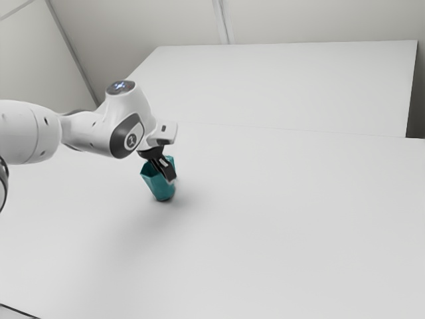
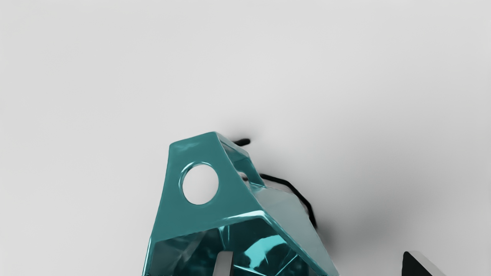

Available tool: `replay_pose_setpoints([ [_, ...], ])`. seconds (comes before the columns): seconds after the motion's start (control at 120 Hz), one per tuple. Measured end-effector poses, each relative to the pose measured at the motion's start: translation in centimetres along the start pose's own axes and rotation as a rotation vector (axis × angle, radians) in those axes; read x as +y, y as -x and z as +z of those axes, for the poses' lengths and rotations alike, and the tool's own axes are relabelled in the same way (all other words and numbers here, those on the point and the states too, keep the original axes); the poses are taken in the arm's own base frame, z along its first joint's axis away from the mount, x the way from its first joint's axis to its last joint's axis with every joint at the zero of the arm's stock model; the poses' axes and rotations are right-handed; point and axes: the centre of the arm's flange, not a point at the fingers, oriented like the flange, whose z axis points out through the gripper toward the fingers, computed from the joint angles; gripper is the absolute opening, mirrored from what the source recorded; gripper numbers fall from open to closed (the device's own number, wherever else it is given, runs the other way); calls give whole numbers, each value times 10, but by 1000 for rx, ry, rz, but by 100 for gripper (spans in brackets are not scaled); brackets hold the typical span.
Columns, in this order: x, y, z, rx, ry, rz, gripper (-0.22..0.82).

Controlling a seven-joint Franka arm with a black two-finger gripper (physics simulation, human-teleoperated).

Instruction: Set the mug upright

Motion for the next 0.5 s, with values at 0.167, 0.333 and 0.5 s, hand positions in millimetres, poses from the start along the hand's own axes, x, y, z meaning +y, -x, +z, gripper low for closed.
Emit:
replay_pose_setpoints([
  [0.167, -8, -1, -44, 54, -21, -24, 54],
  [0.333, -39, -22, -152, 115, -57, -78, 57],
  [0.5, -53, -13, -230, 80, -47, -133, 59],
])
